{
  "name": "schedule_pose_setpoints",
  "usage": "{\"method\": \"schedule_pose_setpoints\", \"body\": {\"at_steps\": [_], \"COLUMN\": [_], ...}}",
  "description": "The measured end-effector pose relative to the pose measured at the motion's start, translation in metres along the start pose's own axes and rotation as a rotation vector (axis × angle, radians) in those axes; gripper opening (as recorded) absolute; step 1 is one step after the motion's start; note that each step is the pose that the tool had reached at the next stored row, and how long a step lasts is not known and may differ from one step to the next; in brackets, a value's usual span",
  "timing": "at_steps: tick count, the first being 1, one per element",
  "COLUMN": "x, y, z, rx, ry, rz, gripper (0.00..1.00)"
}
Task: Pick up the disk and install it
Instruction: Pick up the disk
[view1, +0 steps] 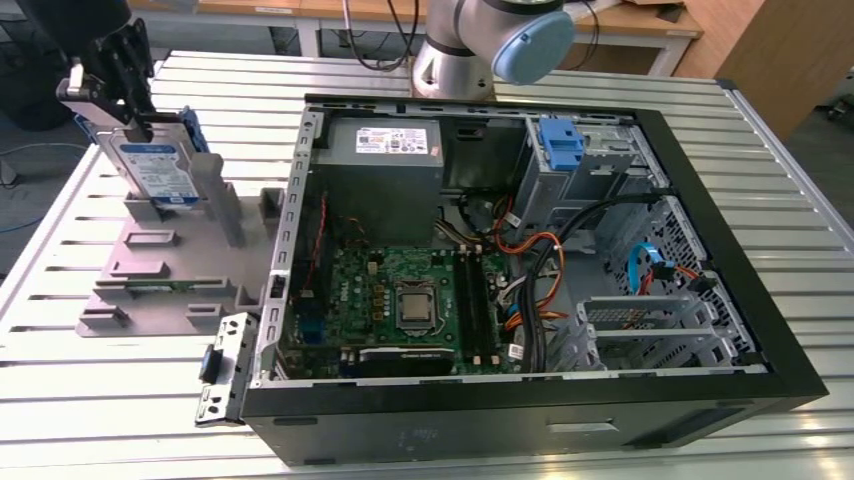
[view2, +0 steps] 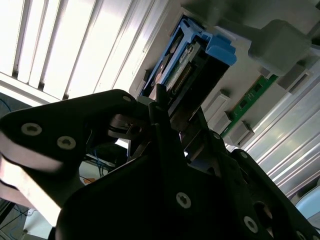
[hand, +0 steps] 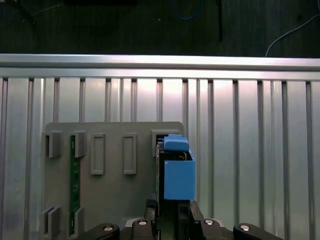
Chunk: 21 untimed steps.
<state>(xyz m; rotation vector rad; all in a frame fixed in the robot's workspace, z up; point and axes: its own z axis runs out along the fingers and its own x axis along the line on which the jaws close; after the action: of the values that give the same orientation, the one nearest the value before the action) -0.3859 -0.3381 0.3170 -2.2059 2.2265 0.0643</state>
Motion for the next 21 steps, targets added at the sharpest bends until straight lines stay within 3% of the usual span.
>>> {"method": "schedule_pose_setpoints", "body": {"at_steps": [3, 17, 21], "x": [-0.0001, -0.0001, -0.0003], "y": [0.0001, 0.0000, 0.0002], "z": [-0.0032, -0.0037, -0.0094], "rx": [0.0006, 0.0006, 0.0004], "ry": [-0.0003, -0.0003, -0.0002], "rz": [0.000, 0.000, 0.000], "gripper": [0.35, 0.35, 0.35]}}
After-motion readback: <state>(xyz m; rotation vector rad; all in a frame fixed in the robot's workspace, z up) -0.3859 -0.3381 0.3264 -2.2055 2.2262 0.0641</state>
